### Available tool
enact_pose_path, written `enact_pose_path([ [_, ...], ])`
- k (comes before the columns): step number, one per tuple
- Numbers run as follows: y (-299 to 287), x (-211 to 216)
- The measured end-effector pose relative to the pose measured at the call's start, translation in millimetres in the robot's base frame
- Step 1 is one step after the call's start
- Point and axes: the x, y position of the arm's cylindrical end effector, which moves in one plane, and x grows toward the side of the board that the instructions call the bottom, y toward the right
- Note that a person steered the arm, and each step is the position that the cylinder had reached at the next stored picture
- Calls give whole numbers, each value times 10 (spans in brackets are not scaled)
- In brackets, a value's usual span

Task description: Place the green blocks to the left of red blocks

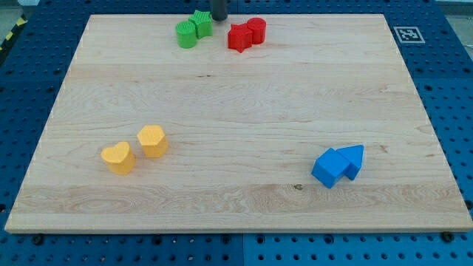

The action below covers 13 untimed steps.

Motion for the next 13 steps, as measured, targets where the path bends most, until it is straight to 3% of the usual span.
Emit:
enact_pose_path([
  [8, -155, 465],
  [12, -593, 547],
  [13, -475, 738],
])
